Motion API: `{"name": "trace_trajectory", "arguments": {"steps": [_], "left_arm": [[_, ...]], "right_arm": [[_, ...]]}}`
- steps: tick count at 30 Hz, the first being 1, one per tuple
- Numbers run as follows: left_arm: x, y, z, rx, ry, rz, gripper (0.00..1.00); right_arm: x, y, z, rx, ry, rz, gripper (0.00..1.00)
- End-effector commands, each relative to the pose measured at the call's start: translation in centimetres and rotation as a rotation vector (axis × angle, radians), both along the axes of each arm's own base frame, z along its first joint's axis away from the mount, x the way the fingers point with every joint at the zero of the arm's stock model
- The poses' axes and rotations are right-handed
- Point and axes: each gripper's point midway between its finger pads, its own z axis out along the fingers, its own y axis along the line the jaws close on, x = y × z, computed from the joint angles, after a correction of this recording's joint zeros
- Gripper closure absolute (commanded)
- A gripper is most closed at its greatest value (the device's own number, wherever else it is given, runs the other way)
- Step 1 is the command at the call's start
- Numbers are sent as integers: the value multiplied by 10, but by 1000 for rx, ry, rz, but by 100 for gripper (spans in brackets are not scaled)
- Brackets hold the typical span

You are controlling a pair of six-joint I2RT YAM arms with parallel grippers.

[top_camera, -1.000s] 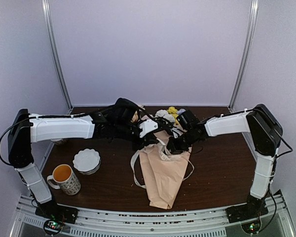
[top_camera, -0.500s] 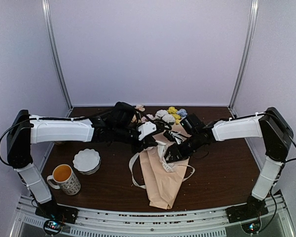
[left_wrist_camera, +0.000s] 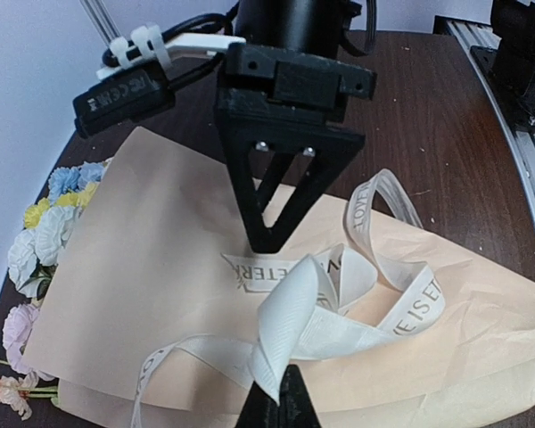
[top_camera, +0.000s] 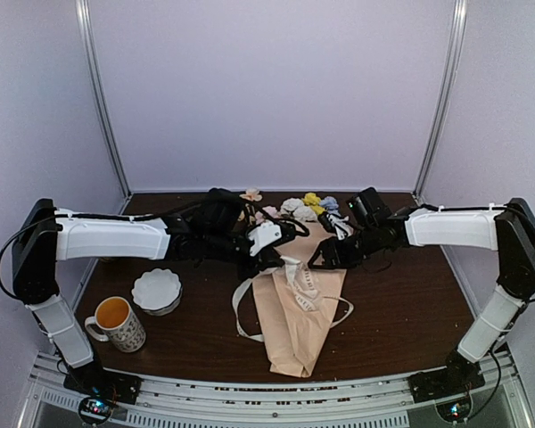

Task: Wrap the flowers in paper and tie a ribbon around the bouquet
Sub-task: Cross the ribbon over the folded bouquet.

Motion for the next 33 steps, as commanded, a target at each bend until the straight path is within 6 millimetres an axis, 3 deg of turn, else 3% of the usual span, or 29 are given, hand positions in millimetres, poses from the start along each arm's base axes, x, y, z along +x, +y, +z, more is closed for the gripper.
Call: {"name": "trace_trajectory", "arguments": {"steps": [1,3,8,11,14,19,22,25,33], "left_arm": [[3,-5,18,-57,-29,11,100],[3,-6,21,-65,-27,10,100],[-1,-11,37,-110,-24,-18,100],[-3,-11,43,-130,-30,-26,100],[0,-11,41,-126,-29,-9,100],[8,-16,21,-99,11,16,100],[19,-20,6,-72,29,59,100],[31,-18,-7,-57,52,110,100],[37,-17,-29,-38,108,122,100]], "right_arm": [[-1,-7,-27,-61,33,-88,48],[-6,2,-40,-76,61,-77,53],[-31,48,-51,-35,112,68,65],[-56,77,-44,52,163,201,73],[-71,87,-34,113,161,272,73],[-86,85,-27,160,177,327,77],[-85,77,-31,119,162,313,76],[-68,65,-26,122,150,242,70],[-28,34,-15,73,129,80,59]]}}
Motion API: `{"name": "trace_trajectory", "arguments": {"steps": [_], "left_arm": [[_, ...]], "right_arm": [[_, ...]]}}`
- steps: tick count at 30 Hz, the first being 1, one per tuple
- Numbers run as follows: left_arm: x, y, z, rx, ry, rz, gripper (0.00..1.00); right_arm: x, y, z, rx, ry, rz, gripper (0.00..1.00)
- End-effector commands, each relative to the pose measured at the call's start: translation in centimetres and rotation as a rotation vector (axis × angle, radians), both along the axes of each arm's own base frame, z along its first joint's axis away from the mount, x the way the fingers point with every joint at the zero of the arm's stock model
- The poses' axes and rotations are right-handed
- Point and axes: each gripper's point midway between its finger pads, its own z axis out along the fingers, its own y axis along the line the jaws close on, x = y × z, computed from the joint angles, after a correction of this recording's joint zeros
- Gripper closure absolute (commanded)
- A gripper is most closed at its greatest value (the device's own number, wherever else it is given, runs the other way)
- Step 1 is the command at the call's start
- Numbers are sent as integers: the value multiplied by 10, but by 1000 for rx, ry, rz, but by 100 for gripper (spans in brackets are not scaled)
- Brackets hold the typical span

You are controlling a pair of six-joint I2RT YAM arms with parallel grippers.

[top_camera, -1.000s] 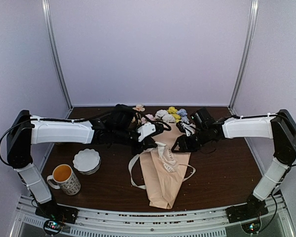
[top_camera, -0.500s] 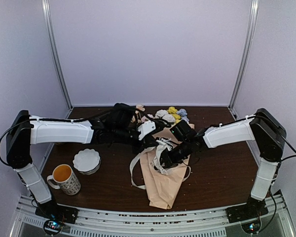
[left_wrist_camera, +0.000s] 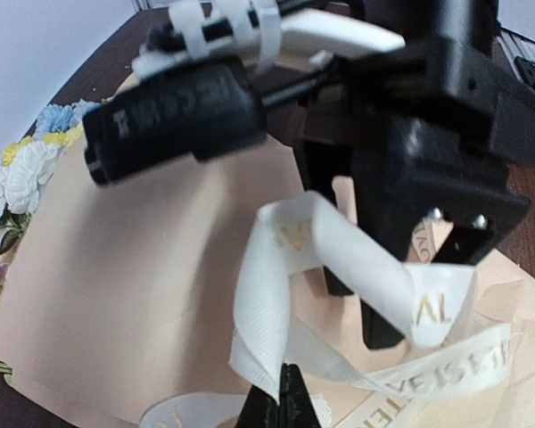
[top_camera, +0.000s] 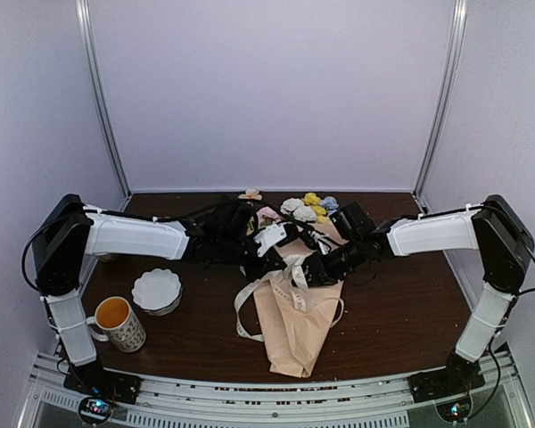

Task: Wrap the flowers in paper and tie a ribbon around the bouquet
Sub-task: Cross the ribbon over the folded bouquet, then tie the ribbon around the folded bouquet.

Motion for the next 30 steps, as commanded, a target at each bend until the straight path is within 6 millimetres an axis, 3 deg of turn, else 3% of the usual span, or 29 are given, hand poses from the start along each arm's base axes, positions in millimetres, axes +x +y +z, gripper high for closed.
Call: {"name": "trace_trajectory", "arguments": {"steps": [1,8,10,14,16,19,22,30], "left_arm": [[11,-9,8,-44,-9,16,100],[14,-8,-9,-20,20,21,100],[13,-9,-8,-27,23,15,100],[12,-10,-1,-42,17,7,100],[12,-9,2,-45,12,7,100],[12,-9,5,-49,7,7,100],[13,-10,4,-55,8,10,100],[16,-10,4,-67,28,22,100]], "right_arm": [[16,-17,8,-63,-22,-72,58],[28,-42,13,-177,-63,-166,55],[27,-46,14,-191,-66,-185,53],[31,-69,-2,-341,-58,-238,53],[30,-74,2,-354,-71,-265,53],[23,-67,26,-294,-151,-276,54],[3,-45,43,-231,-219,-248,56],[-29,-15,23,-238,-249,-297,52]]}}
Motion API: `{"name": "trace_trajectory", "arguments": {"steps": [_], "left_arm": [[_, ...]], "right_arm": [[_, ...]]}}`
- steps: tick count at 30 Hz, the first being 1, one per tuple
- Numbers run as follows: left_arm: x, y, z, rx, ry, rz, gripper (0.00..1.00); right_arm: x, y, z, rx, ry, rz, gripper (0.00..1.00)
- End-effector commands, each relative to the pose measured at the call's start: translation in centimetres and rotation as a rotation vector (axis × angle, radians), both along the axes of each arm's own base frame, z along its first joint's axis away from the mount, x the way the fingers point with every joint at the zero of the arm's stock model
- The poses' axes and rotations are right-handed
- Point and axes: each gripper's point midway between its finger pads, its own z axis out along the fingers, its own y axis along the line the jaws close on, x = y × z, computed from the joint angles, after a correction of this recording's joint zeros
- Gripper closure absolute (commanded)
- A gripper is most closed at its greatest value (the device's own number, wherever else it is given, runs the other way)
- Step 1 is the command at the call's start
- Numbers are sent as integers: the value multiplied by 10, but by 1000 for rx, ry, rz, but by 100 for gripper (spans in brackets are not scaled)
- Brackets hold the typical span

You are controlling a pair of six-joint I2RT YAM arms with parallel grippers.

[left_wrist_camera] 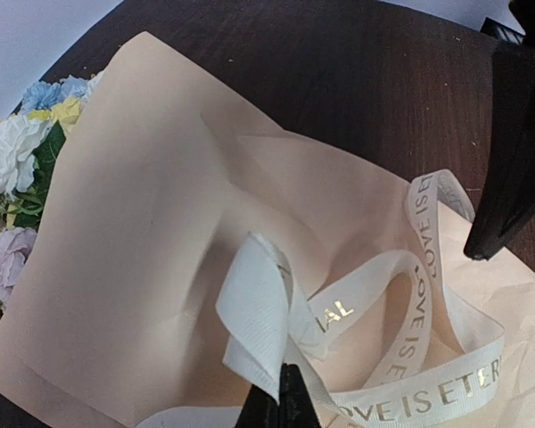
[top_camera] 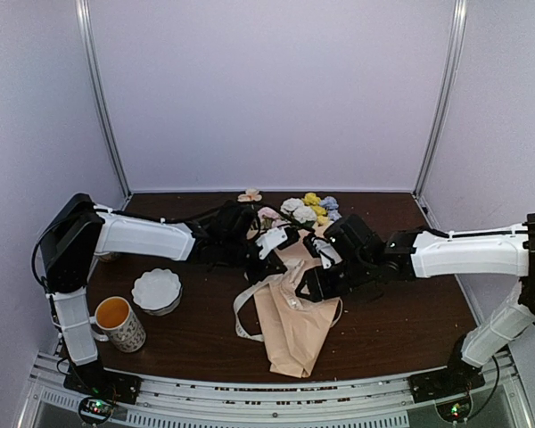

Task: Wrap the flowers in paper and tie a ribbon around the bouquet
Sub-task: Tie the ribbon around the folded bouquet.

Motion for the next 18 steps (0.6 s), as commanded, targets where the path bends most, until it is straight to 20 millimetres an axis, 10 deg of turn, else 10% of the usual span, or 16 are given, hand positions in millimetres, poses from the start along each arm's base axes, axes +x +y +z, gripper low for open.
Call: {"name": "trace_trajectory", "arguments": {"steps": [1,10,15,18], "left_arm": [[10,-9,24,-80,-30,4,100],[11,-9,22,-80,-22,5,100],[13,-9,17,-68,-18,16,100],[16,-7,12,-51,-18,34,100]], "right_arm": [[3,5,-15,-30,-49,-97,52],[-17,29,-36,-30,-1,-20,53],[-9,18,-38,-90,-26,-66,94],[-1,4,-33,-134,-65,-120,100]]}}
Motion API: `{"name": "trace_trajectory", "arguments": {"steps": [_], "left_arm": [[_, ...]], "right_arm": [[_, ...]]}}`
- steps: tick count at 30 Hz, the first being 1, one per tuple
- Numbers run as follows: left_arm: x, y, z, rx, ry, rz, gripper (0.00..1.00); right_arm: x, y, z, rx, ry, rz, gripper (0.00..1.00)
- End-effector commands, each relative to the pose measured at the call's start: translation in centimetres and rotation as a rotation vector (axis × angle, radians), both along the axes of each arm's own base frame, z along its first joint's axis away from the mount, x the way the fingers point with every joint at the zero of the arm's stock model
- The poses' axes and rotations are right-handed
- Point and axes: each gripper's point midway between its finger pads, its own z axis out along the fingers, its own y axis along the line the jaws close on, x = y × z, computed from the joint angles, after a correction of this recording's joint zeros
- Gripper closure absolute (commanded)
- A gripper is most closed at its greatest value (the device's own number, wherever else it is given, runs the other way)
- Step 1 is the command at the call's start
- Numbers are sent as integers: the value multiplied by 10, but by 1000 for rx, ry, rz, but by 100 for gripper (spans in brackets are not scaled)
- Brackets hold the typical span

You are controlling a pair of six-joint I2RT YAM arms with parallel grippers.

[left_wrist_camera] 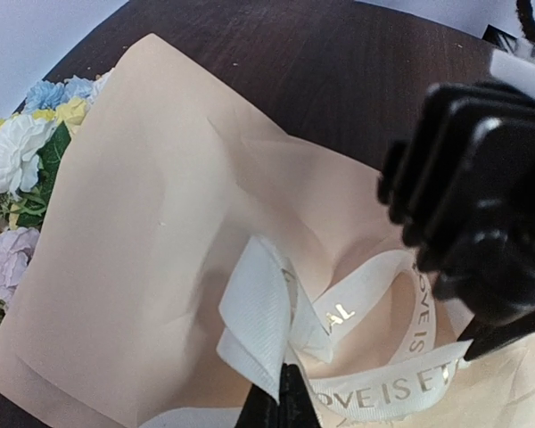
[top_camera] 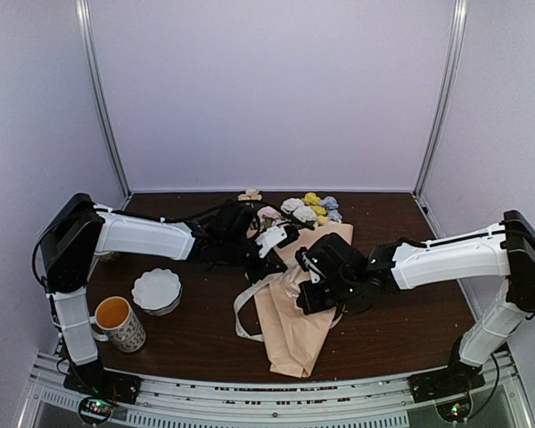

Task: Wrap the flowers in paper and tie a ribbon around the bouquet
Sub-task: Tie the ribbon around the folded bouquet.

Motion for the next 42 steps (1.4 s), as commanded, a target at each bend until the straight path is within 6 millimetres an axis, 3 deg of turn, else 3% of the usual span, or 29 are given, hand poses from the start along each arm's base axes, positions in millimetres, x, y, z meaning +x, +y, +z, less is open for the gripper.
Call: {"name": "trace_trajectory", "arguments": {"steps": [1,5,11,15,18,20,24,27,32,37,39,42], "left_arm": [[14,-7,7,-30,-26,28,100],[17,-6,0,-8,-17,42,100],[17,-3,-7,15,-13,50,100],[17,-3,-8,15,-11,51,100],[16,-3,-8,15,-6,51,100],[16,-3,-8,12,-4,51,100],[16,-4,-9,10,6,55,100],[15,-4,-10,8,14,55,100],[14,-3,-12,13,18,55,100],[14,-4,-11,10,16,54,100],[14,-4,-10,9,15,53,100],[14,-3,-11,10,18,53,100]], "right_arm": [[17,-18,11,-68,-83,-90,100],[24,-28,10,-129,-105,-122,100],[36,-44,25,-135,-158,-204,100],[53,-64,17,-153,-149,-280,100],[68,-68,14,-142,-149,-298,100],[78,-68,12,-147,-148,-290,98],[88,-77,-5,-216,-111,-279,84],[87,-80,-10,-243,-84,-243,76],[79,-72,17,-150,-112,-191,62],[71,-77,39,-76,-124,-222,42],[64,-73,40,-46,-111,-215,43],[49,-53,39,35,-83,-180,52]]}}
